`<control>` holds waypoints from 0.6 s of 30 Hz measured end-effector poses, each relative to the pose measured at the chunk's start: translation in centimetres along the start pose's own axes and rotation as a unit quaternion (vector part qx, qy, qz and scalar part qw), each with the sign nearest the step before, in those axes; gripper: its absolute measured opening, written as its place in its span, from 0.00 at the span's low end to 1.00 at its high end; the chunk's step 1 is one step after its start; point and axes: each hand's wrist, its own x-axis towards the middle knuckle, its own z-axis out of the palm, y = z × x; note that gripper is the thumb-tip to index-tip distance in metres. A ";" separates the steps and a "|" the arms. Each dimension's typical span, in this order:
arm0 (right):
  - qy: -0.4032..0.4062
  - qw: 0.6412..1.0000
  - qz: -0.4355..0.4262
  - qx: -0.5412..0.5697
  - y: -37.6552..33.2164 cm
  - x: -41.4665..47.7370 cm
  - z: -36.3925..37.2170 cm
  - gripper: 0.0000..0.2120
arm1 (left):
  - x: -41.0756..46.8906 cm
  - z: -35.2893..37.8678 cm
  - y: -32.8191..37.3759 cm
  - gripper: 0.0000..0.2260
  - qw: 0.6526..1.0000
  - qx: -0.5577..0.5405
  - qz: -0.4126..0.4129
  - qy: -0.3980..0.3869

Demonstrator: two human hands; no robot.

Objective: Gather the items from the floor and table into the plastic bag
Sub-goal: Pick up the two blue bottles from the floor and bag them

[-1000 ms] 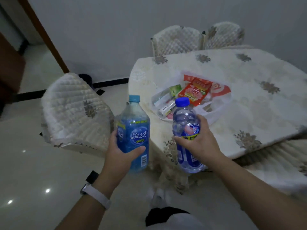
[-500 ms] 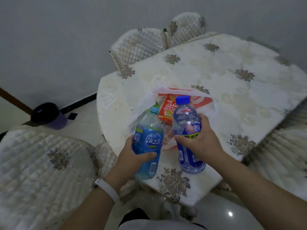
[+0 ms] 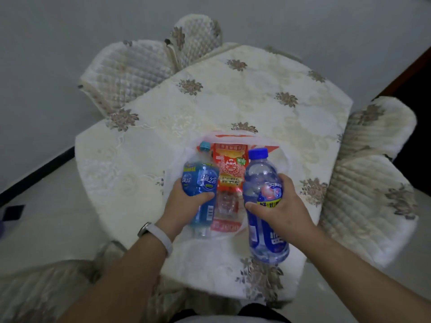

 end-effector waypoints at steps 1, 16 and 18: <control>-0.003 1.000 0.006 -0.003 -0.4 0.1 0.9 0.35 | 0.9 -0.8 -0.2 0.22 1.000 0.007 0.000 -0.002; -0.050 0.995 0.073 0.056 -4.3 9.8 11.2 0.38 | 5.3 -4.0 -0.6 0.27 0.996 0.068 0.025 0.056; -0.047 0.994 0.094 0.042 -4.3 11.3 11.6 0.38 | 5.2 -4.2 -0.6 0.17 0.996 0.068 0.028 0.054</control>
